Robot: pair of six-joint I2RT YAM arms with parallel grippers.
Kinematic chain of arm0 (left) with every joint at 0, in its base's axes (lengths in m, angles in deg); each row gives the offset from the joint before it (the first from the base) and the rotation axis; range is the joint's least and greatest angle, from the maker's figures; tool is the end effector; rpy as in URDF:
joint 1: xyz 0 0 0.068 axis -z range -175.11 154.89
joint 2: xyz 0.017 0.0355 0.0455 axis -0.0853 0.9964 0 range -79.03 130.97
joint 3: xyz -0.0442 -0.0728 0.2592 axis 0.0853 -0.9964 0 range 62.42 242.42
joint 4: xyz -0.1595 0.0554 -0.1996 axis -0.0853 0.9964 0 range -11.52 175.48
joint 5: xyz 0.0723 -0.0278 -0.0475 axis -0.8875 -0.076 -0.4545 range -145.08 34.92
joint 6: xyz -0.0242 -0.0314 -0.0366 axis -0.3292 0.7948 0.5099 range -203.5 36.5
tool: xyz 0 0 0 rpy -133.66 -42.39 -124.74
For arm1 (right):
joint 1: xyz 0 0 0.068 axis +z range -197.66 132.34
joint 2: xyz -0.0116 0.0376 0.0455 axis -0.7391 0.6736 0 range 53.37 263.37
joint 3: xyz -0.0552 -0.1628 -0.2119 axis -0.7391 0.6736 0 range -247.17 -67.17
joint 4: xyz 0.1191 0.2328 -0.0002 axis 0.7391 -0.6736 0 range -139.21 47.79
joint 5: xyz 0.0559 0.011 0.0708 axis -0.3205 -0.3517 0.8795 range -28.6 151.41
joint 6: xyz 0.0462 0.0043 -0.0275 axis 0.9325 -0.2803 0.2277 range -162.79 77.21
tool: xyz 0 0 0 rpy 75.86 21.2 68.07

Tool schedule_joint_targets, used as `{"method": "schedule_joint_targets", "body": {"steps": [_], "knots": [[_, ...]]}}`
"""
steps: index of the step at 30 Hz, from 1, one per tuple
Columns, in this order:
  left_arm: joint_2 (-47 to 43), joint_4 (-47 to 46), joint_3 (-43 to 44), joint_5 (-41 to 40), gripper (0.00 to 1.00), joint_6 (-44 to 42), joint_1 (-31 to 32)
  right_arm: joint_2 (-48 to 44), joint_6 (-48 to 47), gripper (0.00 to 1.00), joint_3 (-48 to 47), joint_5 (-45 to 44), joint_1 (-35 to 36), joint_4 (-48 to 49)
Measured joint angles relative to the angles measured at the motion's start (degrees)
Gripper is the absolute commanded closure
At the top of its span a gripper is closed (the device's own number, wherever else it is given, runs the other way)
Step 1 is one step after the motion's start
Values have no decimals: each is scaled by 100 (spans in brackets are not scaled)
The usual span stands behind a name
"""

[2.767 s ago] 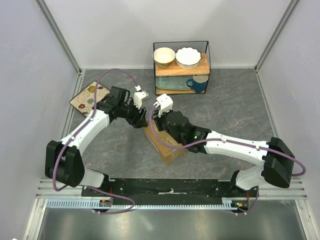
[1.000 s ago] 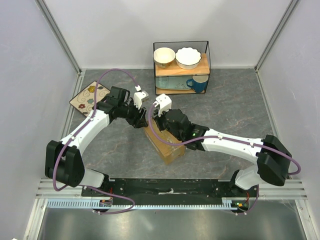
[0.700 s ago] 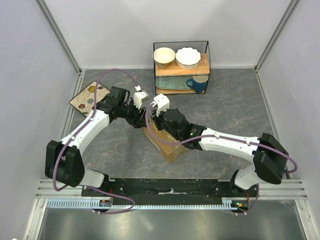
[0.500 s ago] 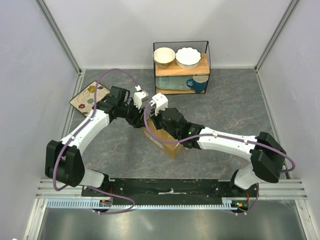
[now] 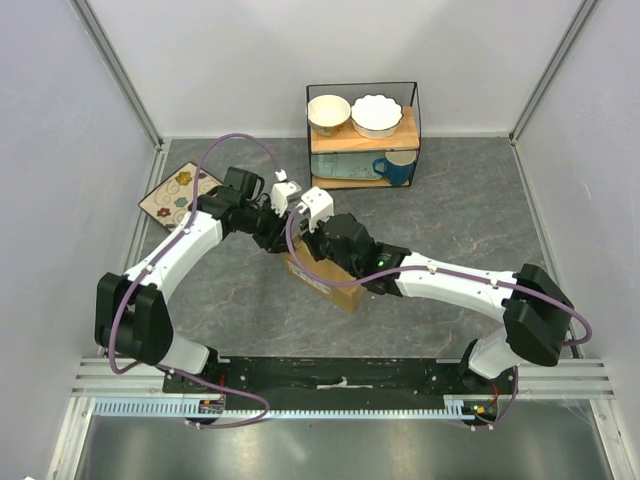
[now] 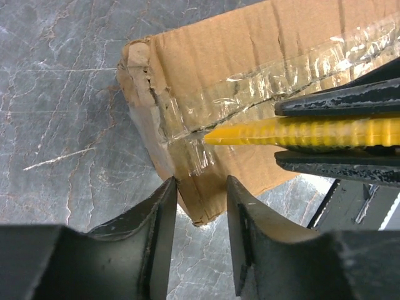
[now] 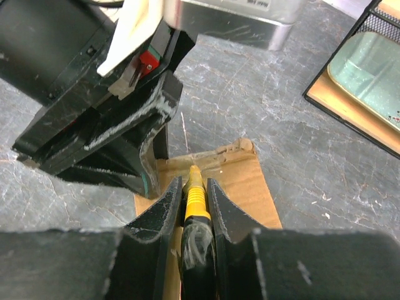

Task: Unpack the express box

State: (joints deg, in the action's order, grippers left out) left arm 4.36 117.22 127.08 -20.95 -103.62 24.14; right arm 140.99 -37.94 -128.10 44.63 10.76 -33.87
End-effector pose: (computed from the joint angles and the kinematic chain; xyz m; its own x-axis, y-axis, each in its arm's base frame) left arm 0.2733 -0.1165 0.2667 -0.5555 0.4955 -0.6677 0.7975 0.5448 -0.2592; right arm 0.1960 0.2991 0.2868 -0.2212 -0.2051 -0.9534 -0.6558 0.7548 -0.0102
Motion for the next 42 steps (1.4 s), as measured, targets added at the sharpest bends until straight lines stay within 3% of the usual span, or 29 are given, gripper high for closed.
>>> {"method": "schedule_joint_targets", "body": {"steps": [3,7,23,42], "knots": [[144,153,157,59,71,-57,-4,-70,-15,100,0,57,-9,-208],[415,389,442,162,72,-57,-31,-144,-13,100,2,68,-15,-450],[841,649,850,498,71,-151,-9,-505,400,100,87,-13,-50,-1021],[931,745,1010,437,67,-136,151,-264,804,100,-444,-518,186,-1965]]}}
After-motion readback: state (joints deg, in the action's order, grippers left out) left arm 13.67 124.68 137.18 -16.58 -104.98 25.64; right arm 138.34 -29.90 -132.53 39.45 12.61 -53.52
